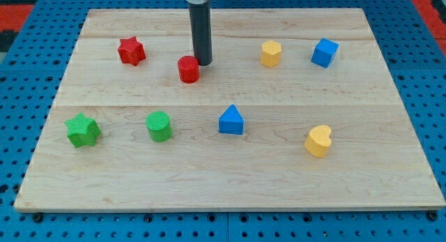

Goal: Point your arm to the yellow hexagon

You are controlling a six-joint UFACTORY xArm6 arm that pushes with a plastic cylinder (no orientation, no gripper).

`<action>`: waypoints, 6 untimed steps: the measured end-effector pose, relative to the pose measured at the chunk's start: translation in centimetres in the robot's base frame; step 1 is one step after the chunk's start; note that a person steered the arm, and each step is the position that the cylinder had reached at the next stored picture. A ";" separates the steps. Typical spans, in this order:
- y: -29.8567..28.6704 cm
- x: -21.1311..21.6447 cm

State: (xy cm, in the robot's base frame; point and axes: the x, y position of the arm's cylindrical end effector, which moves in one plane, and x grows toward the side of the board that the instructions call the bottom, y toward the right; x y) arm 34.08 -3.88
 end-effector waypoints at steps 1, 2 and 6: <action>-0.9 -3.3; -2.0 0.0; 1.3 -9.3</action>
